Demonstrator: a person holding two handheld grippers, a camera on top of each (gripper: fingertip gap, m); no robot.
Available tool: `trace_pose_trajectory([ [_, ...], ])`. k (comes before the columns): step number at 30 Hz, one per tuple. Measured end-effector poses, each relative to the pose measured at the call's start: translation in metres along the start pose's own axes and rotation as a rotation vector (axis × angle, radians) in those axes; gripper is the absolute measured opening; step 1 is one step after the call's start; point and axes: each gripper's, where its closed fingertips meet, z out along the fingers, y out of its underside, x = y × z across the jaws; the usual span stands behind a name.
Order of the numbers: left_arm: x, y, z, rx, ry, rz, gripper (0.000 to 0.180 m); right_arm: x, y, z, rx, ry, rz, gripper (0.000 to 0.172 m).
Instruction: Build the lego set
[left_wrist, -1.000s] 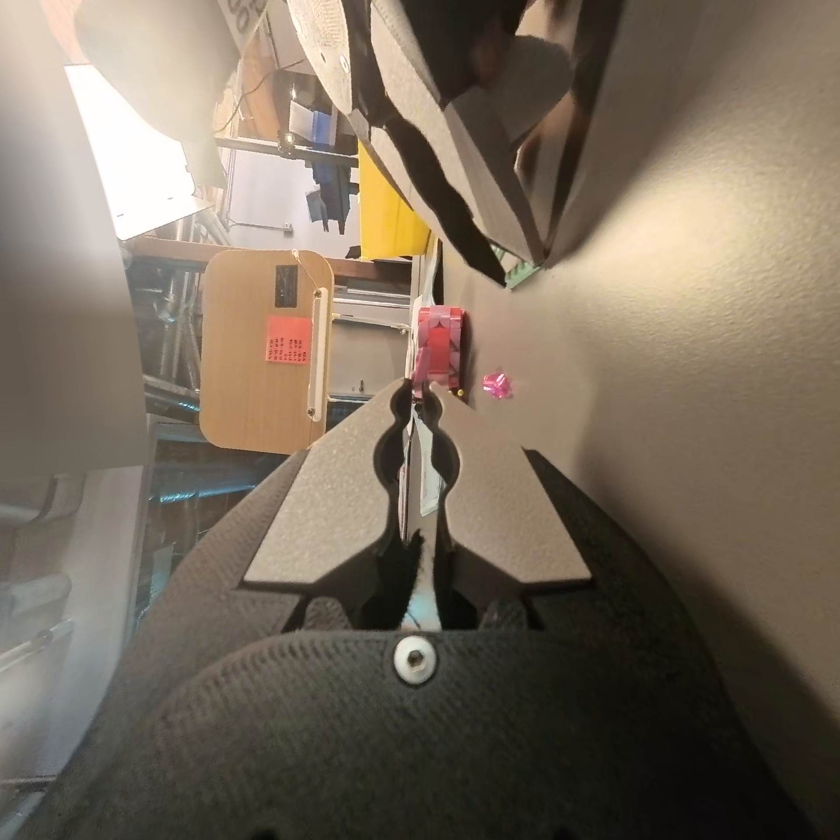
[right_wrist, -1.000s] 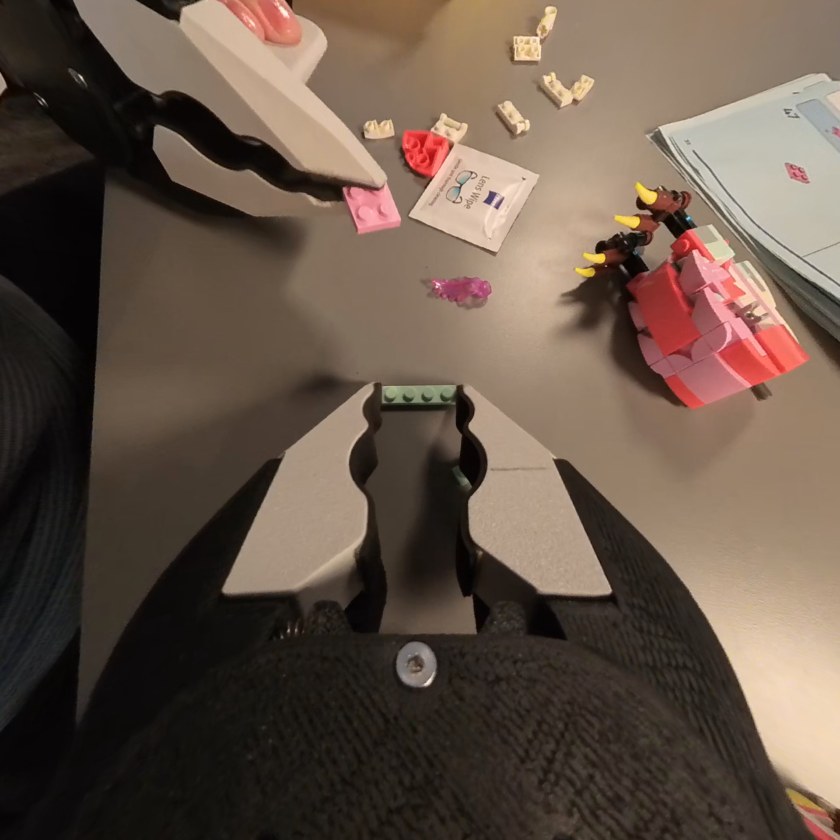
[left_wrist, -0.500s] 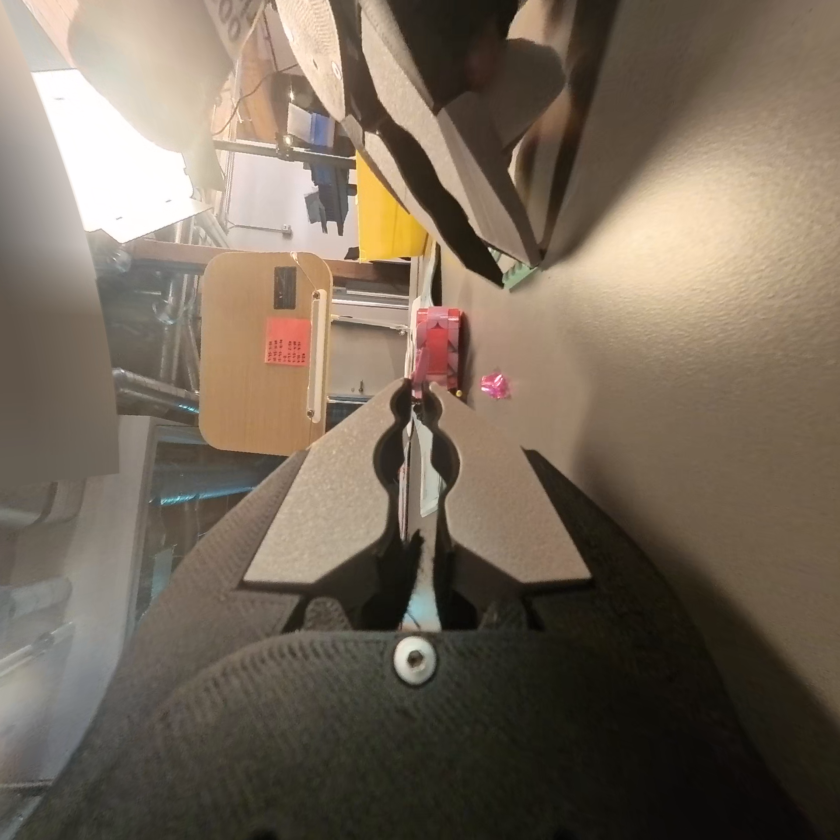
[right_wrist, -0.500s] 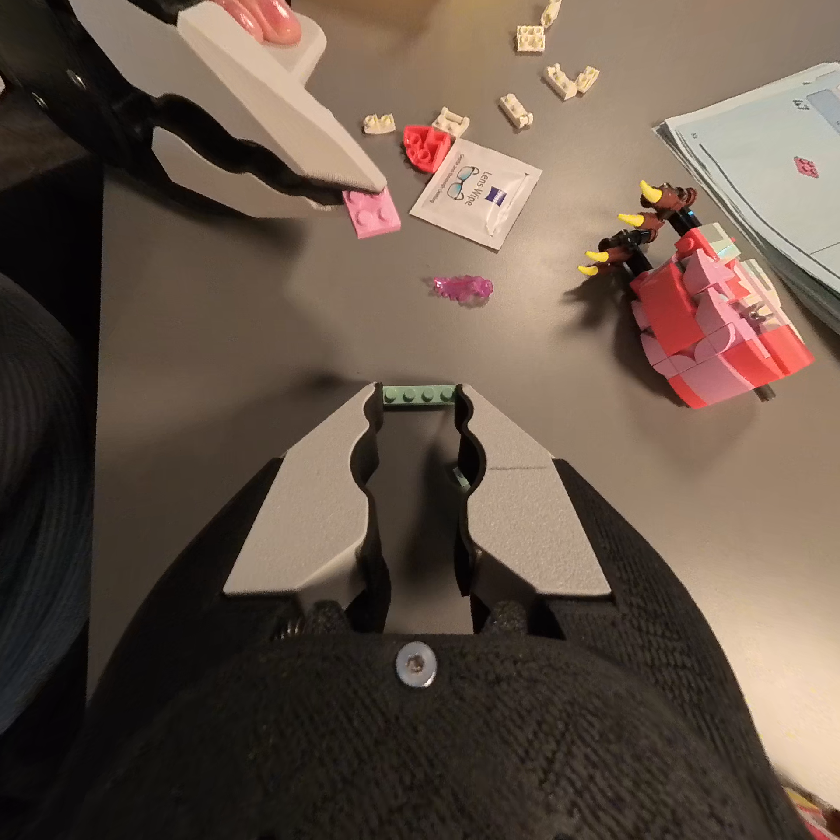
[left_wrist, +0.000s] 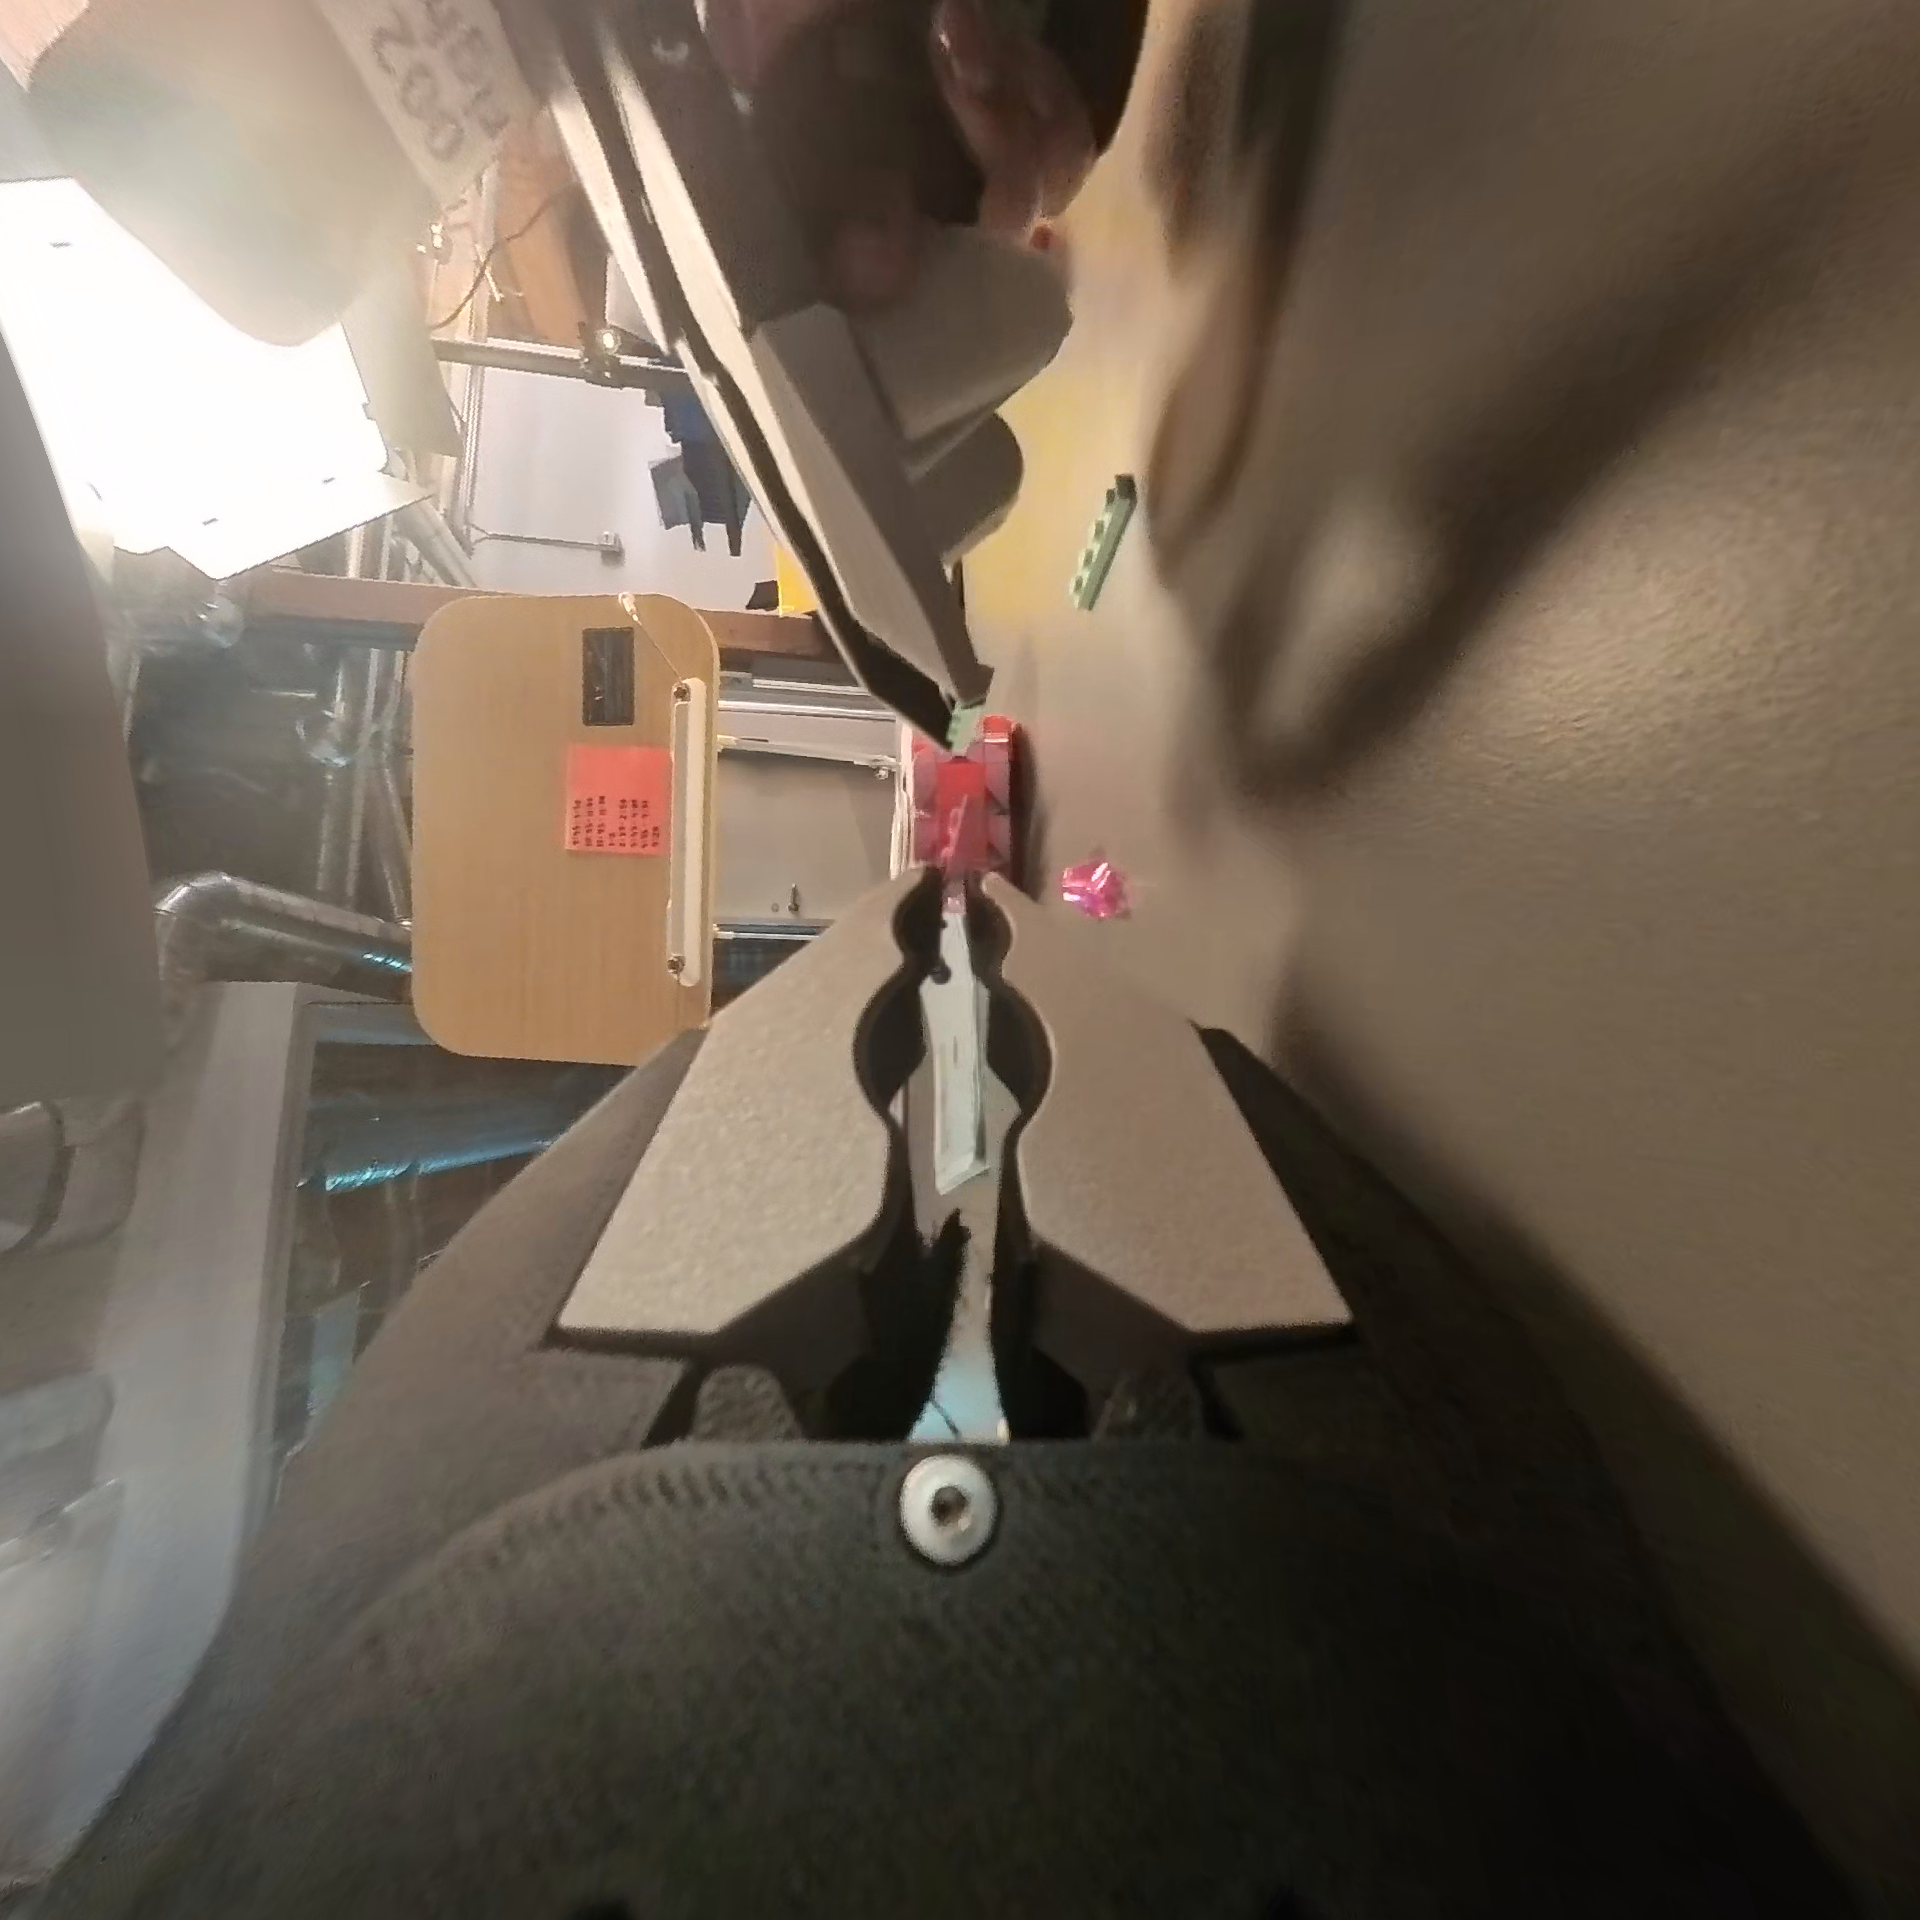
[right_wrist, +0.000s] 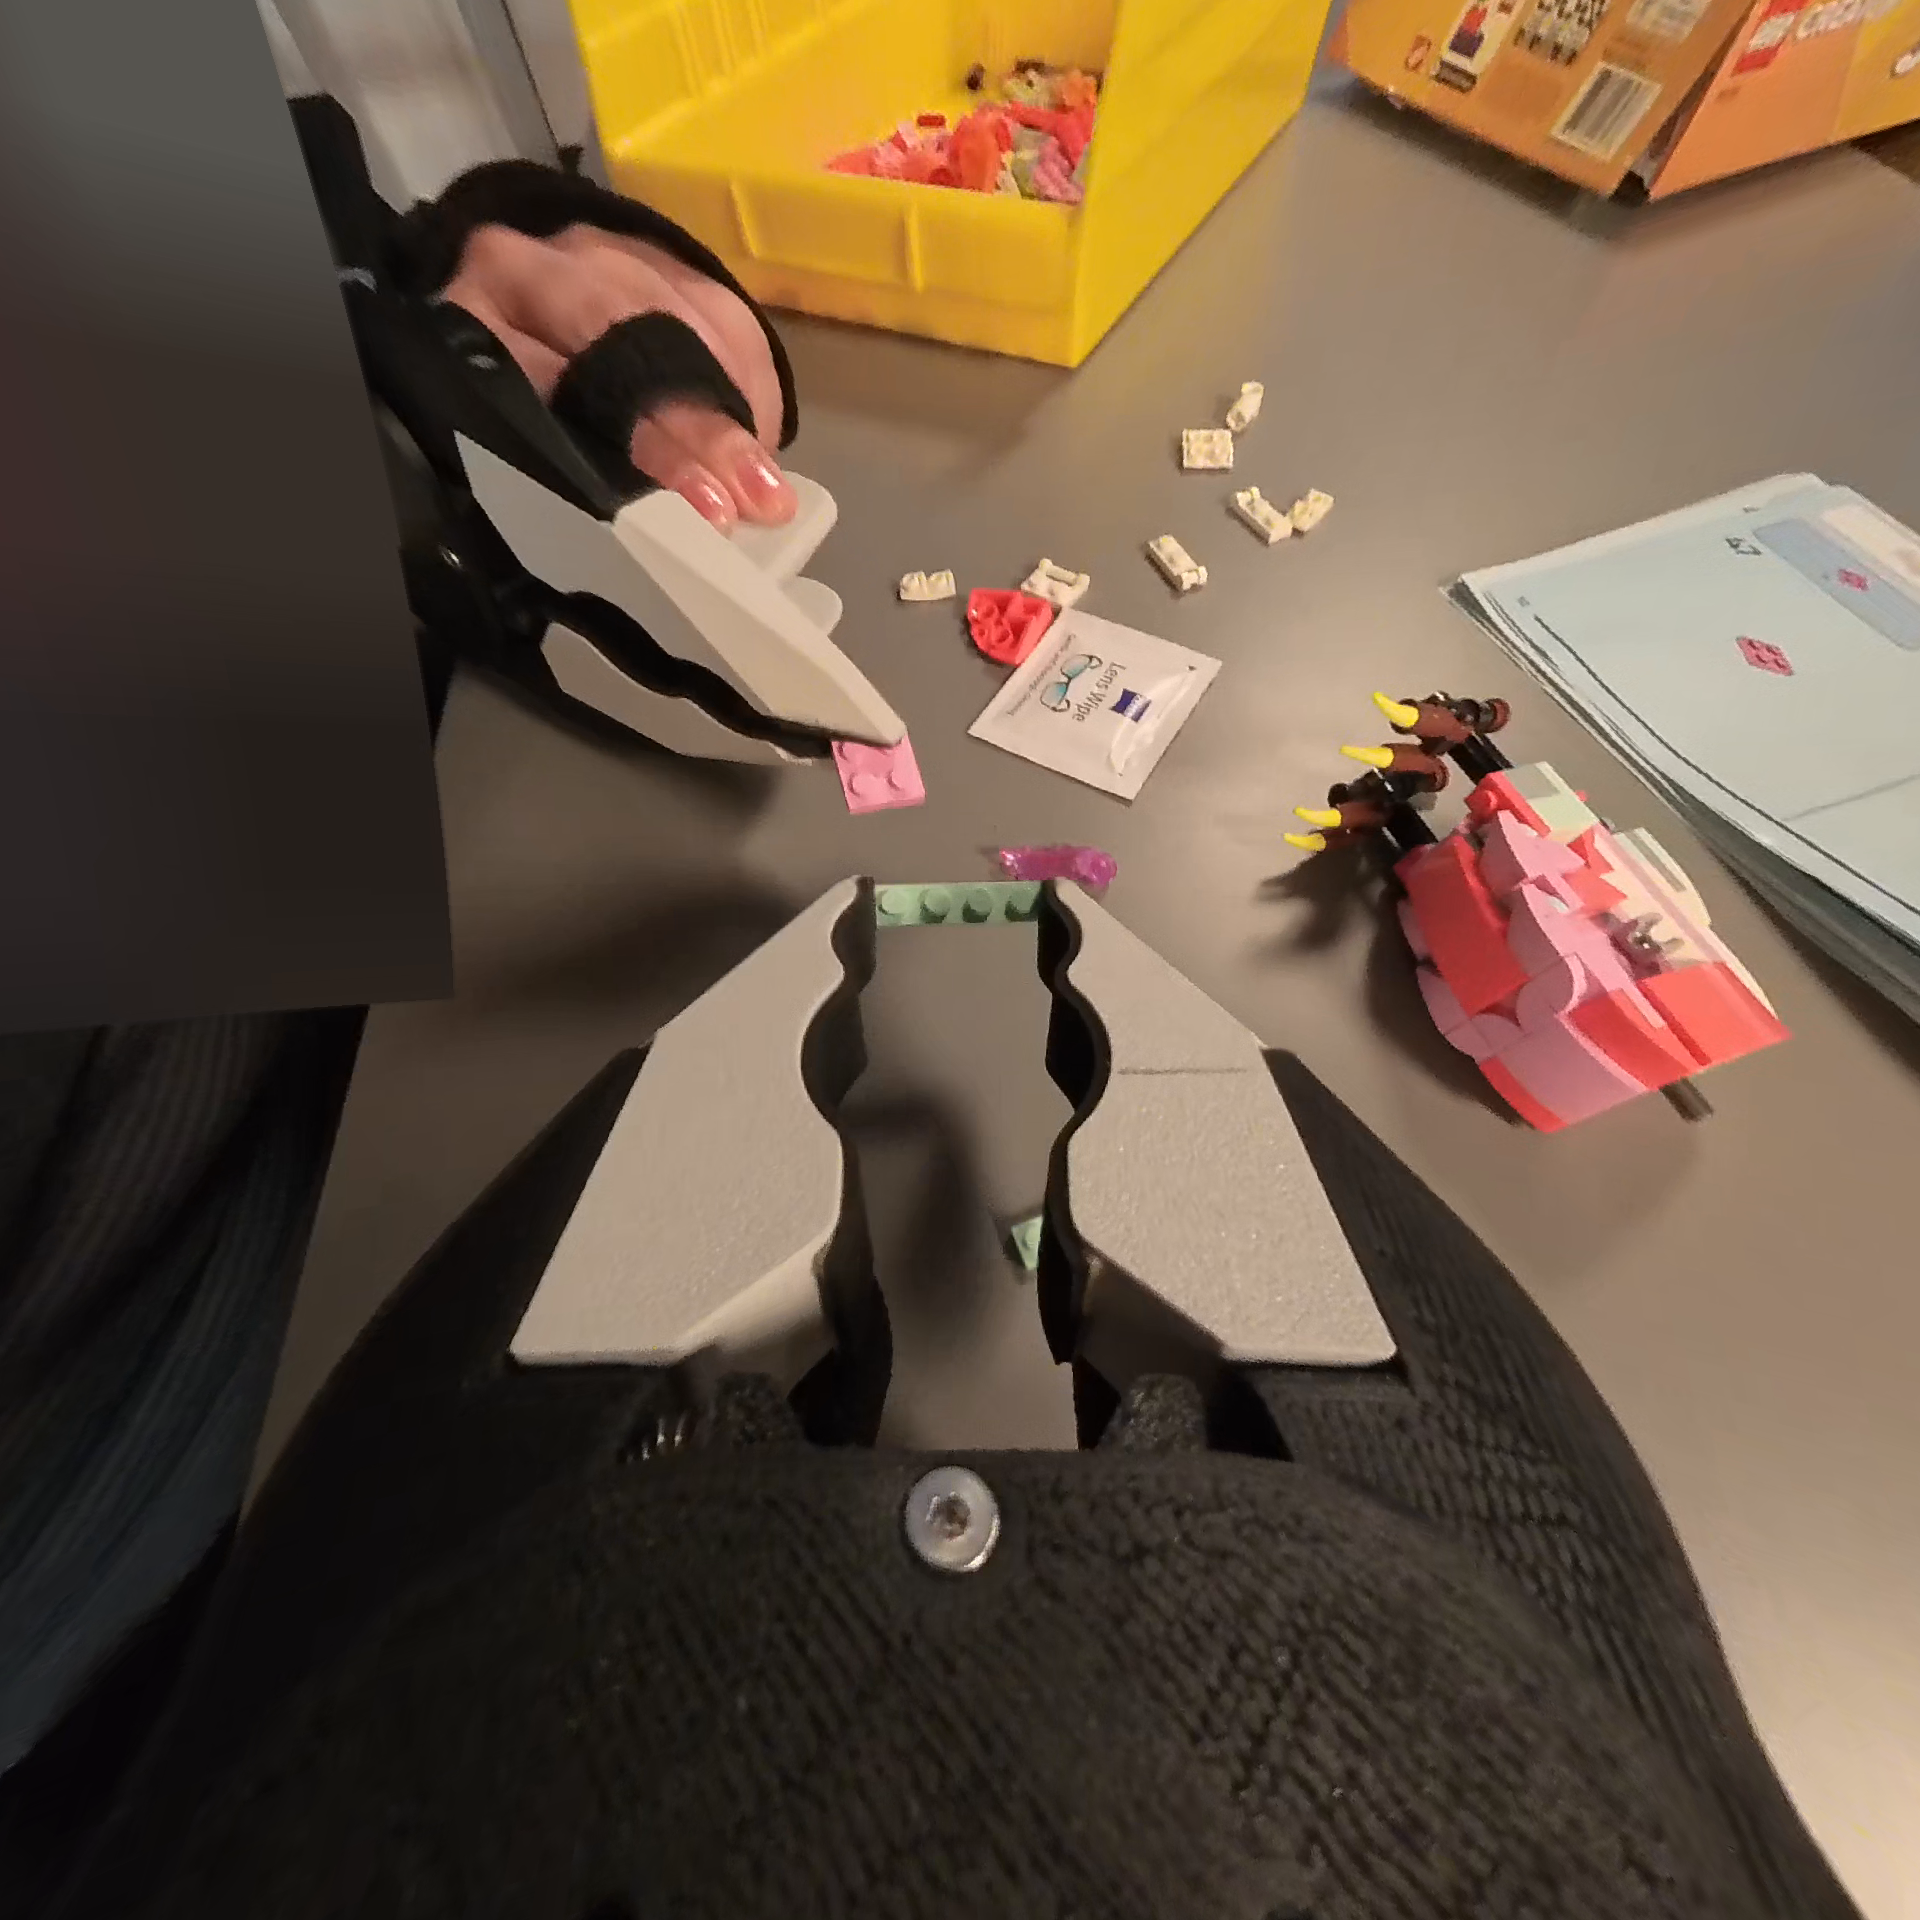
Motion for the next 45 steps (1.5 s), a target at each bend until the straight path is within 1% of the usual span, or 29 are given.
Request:
trace_pose_trajectory([
  [7,0.004,-0.003,0.001,0.011,0.002,0.024,0.003,-0.009,-0.002,0.006,0.028,-0.086,-0.015,0.029],
  [17,0.0,-0.003,0.001,0.012,-0.022,0.026,0.003,-0.014,-0.006,0.006,0.052,-0.123,-0.032,0.029],
  [28,0.005,-0.004,0.001,0.016,0.007,0.023,0.003,-0.026,-0.005,0.009,0.048,-0.189,-0.054,0.029],
  [33,0.006,-0.004,0.001,0.016,0.012,0.022,0.003,-0.029,-0.009,0.011,0.064,-0.199,-0.054,0.029],
  [45,0.004,-0.002,0.003,0.017,0.021,-0.036,0.002,-0.033,-0.009,0.016,0.054,-0.206,-0.06,0.029],
])
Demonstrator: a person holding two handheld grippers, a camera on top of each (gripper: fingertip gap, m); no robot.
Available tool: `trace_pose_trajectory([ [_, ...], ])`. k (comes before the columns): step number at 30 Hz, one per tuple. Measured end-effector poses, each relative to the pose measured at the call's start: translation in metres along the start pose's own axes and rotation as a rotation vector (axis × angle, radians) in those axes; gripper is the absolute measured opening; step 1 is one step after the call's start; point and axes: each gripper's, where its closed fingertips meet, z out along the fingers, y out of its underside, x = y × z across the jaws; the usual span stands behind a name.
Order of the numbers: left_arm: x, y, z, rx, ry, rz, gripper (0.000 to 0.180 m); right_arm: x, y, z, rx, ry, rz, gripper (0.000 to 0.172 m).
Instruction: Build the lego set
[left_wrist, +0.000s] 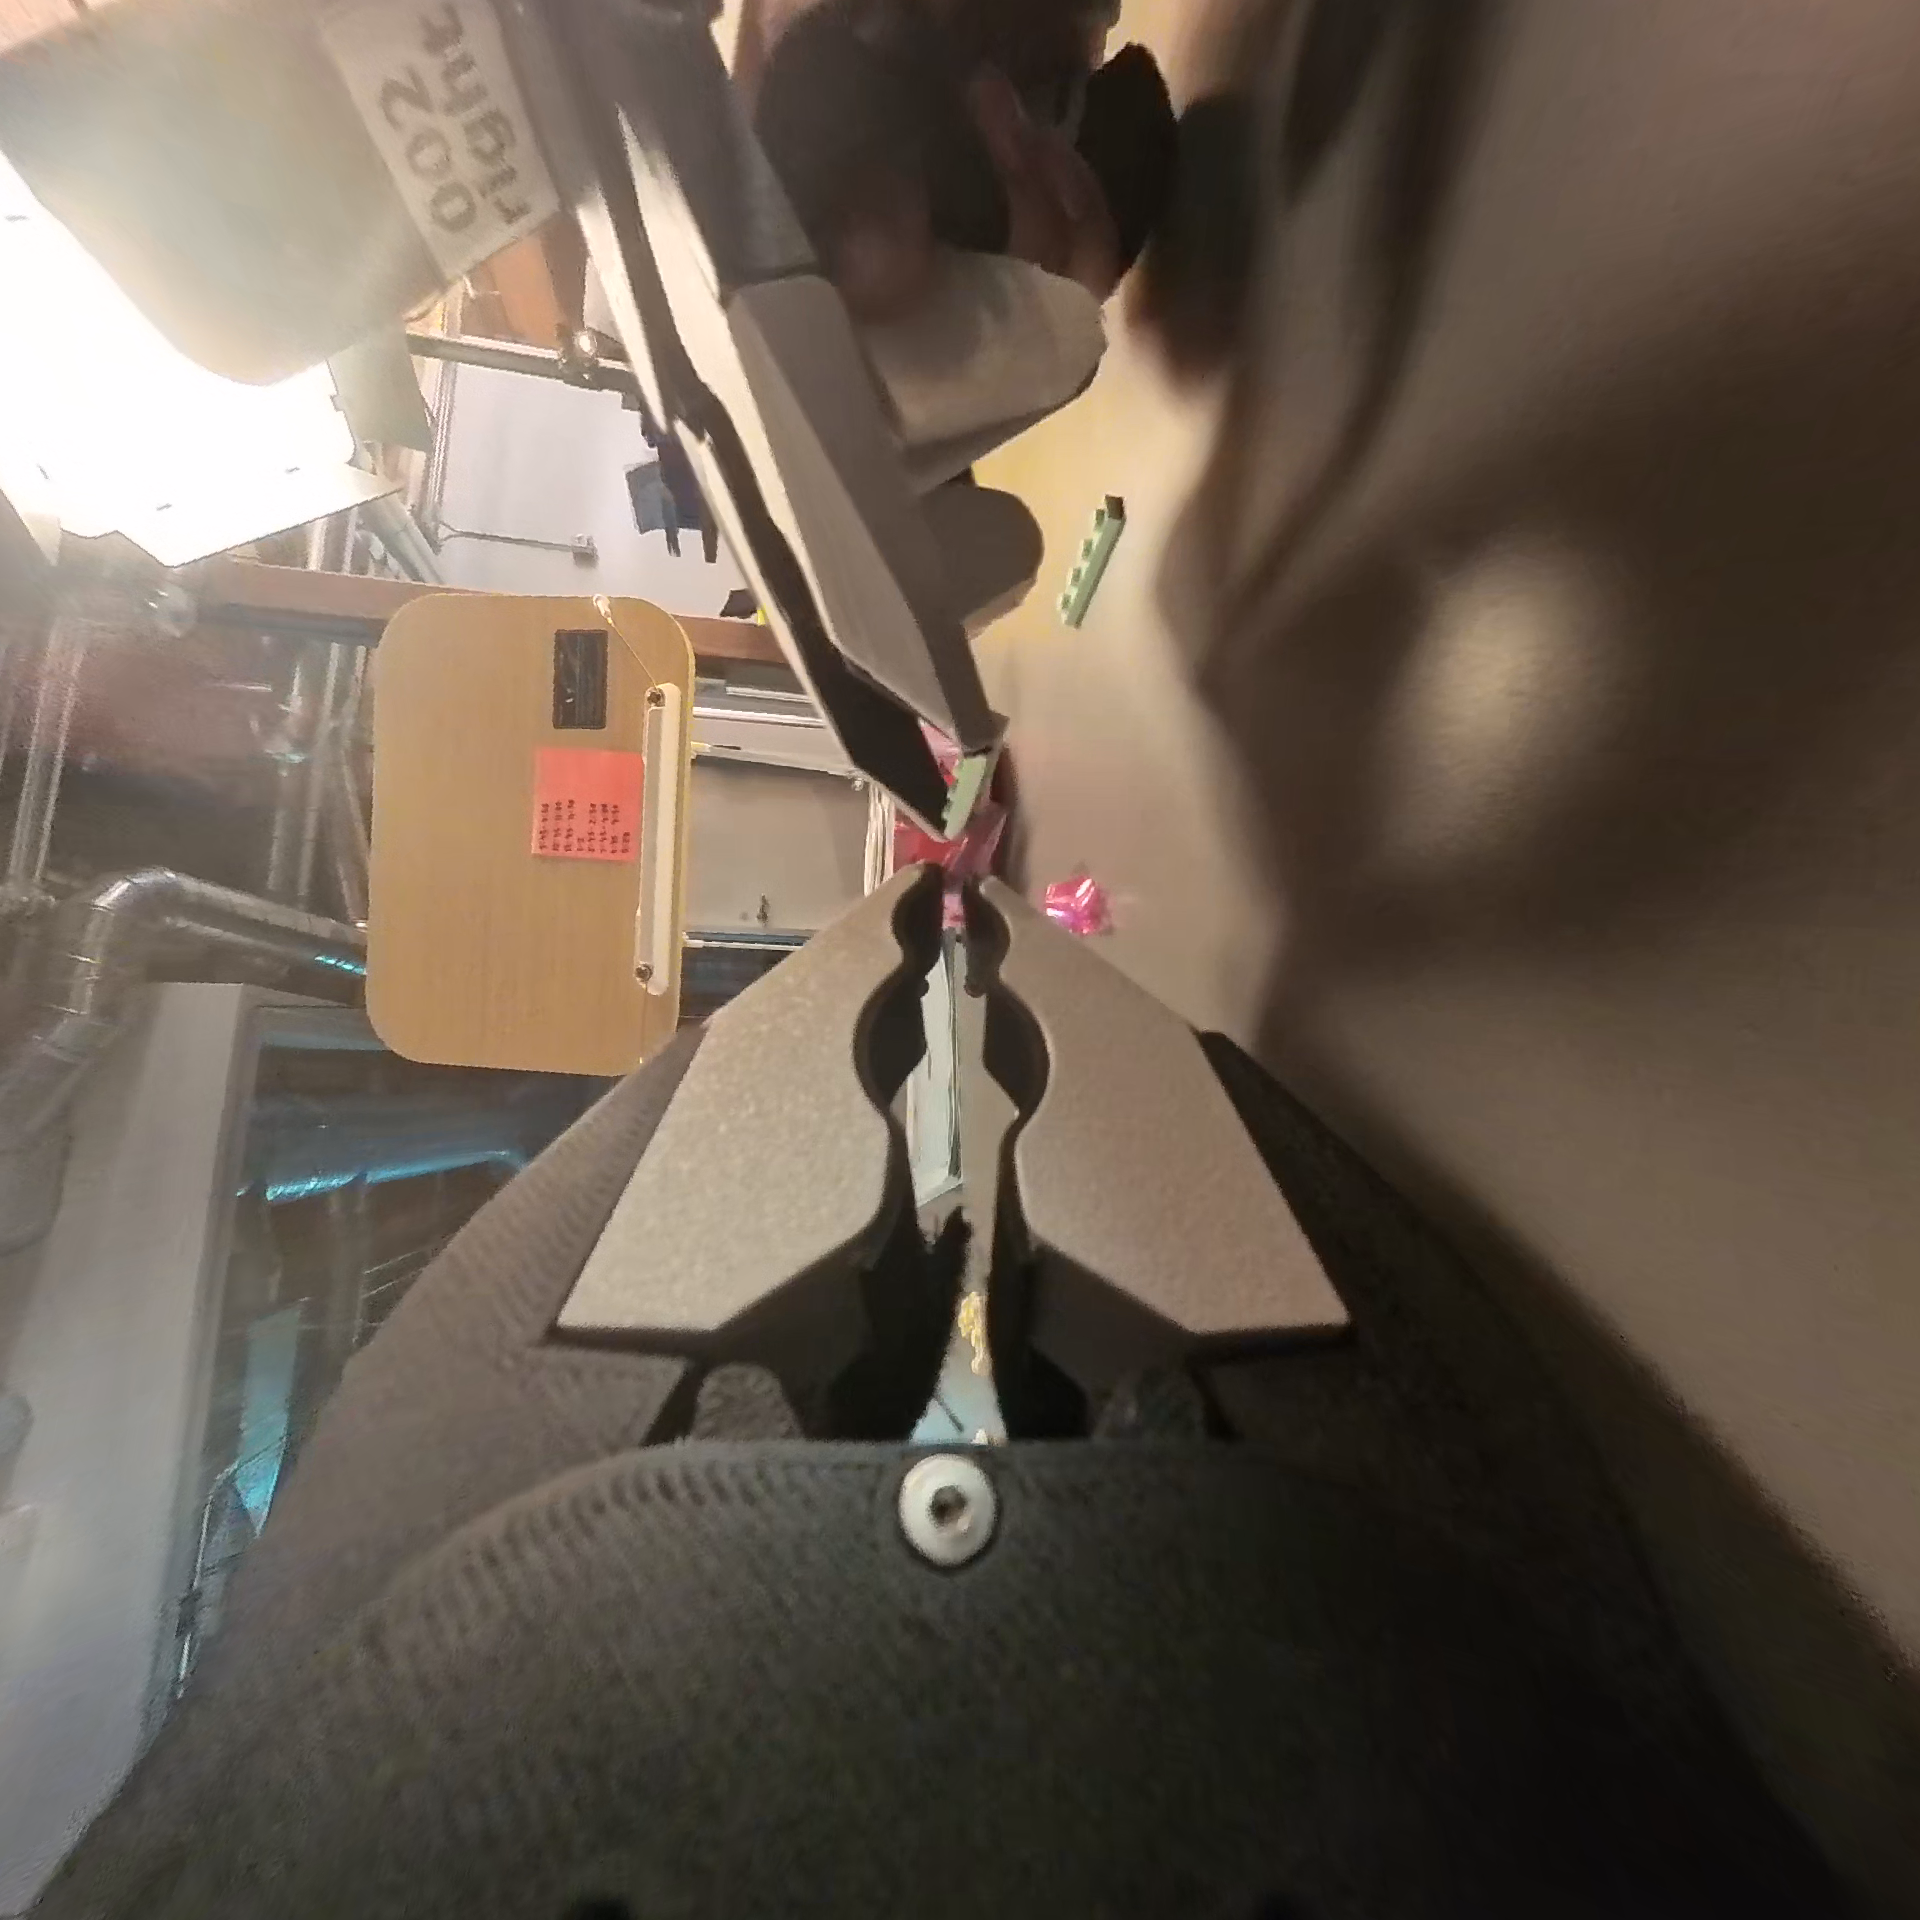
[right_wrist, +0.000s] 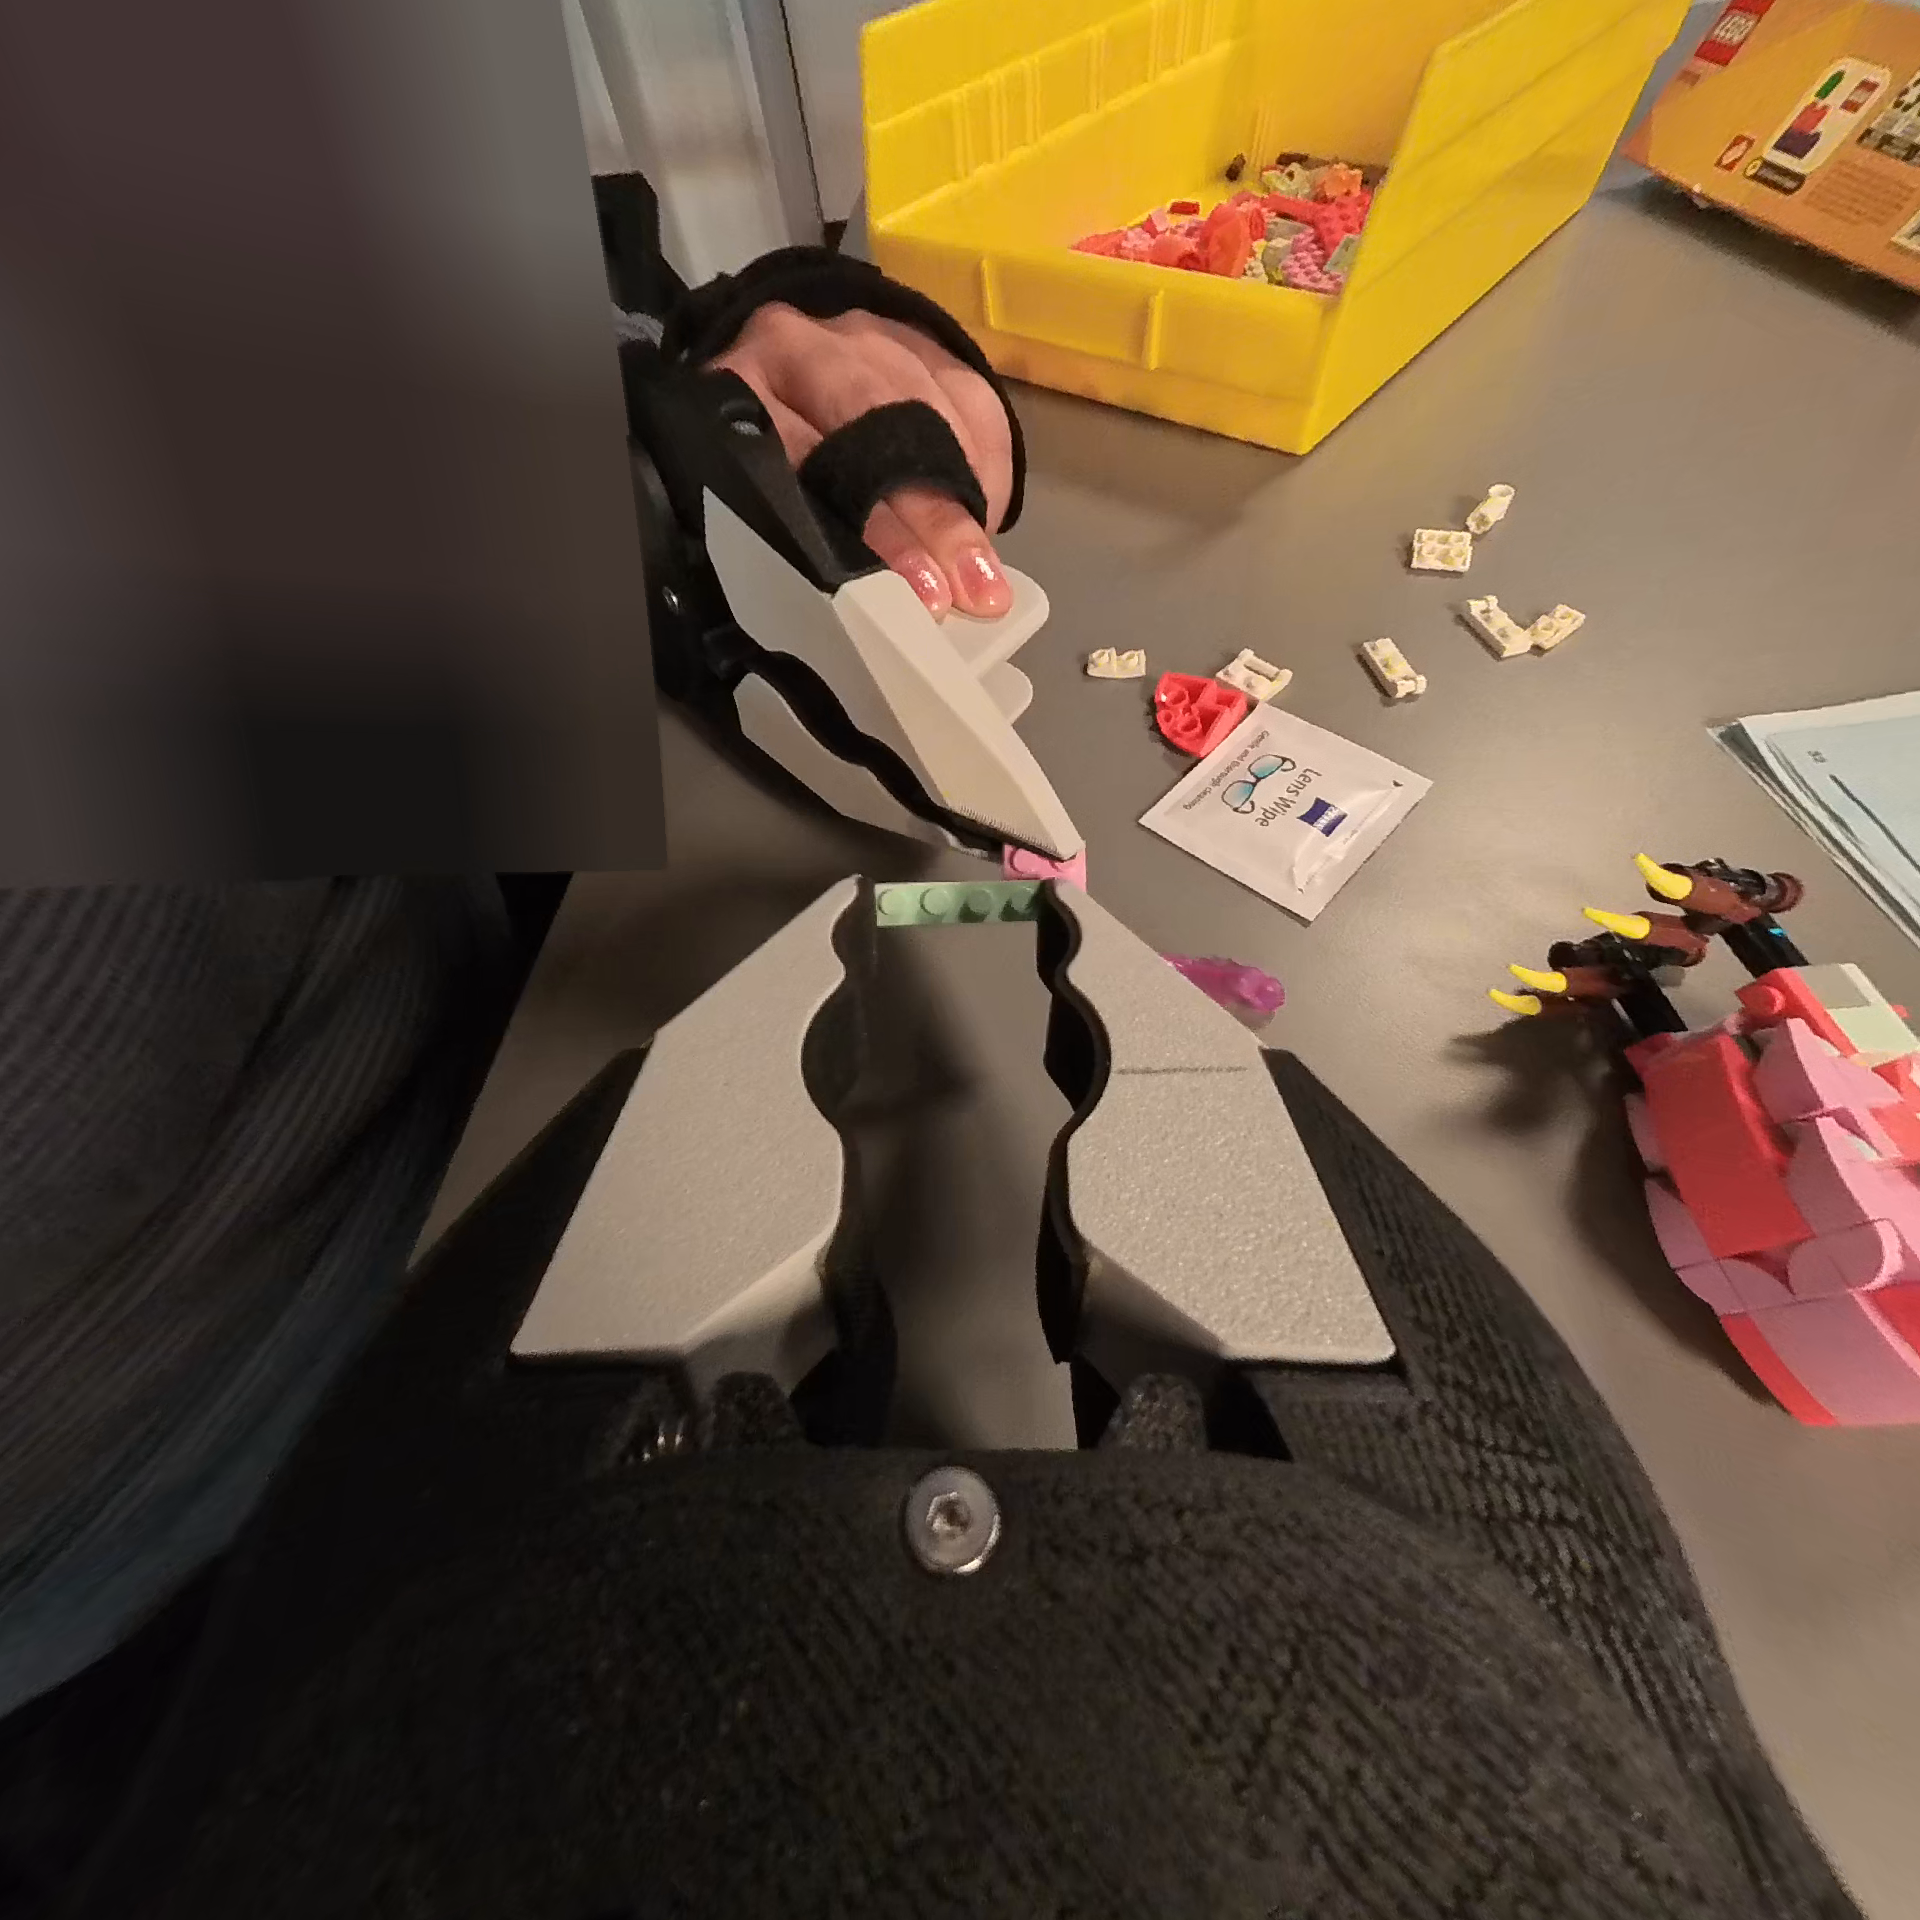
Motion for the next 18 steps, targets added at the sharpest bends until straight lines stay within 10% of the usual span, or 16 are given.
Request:
trace_pose_trajectory([
  [18,-0.008,0.003,-0.001,-0.002,0.001,-0.147,0.002,0.004,-0.01,0.0,0.057,0.015,0.073,0.03],
])
